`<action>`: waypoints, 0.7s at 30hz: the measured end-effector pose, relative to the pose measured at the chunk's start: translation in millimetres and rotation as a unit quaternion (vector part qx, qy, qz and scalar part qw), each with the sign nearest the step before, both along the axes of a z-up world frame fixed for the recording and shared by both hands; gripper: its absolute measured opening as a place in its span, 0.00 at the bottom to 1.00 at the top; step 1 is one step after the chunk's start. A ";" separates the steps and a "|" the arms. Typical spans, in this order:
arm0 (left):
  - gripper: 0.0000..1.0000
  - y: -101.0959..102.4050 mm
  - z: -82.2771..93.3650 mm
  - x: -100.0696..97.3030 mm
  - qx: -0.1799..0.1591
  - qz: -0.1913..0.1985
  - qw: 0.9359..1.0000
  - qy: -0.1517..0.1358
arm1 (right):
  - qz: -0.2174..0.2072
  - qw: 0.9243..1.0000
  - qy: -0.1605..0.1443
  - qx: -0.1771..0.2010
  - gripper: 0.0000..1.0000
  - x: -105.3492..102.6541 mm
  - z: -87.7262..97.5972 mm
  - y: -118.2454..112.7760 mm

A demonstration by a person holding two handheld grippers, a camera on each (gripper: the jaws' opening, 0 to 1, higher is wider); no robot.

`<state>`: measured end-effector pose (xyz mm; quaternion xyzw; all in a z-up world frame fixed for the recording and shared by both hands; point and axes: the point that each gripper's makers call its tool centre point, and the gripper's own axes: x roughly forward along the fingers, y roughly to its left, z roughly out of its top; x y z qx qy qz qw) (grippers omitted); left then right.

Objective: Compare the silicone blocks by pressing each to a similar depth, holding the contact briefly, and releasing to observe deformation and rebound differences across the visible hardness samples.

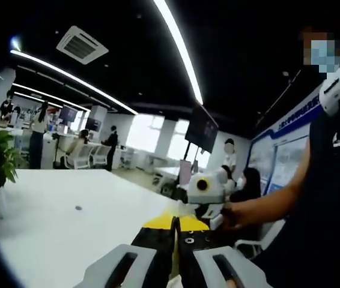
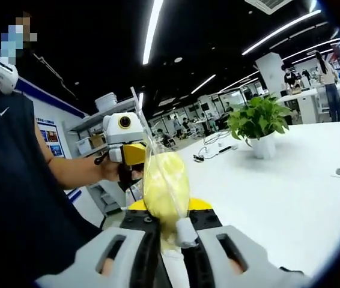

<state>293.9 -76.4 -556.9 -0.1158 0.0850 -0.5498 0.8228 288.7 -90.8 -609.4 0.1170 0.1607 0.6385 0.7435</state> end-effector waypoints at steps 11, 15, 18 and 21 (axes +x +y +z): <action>0.00 -8.7 2.7 3.0 0.007 -0.002 1.000 0.004 | -0.001 1.000 0.015 -0.006 0.05 2.7 4.7 -8.2; 0.00 -10.8 1.8 5.5 0.001 -0.007 1.000 0.000 | -0.001 1.000 0.017 -0.007 0.04 5.3 5.1 -9.5; 0.01 -10.8 0.5 5.8 0.009 -0.011 1.000 -0.011 | 0.001 1.000 0.014 -0.013 0.03 5.4 4.8 -7.6; 0.00 -9.1 -0.6 7.4 0.010 -0.008 1.000 -0.009 | 0.001 1.000 0.014 -0.014 0.03 7.1 3.1 -6.8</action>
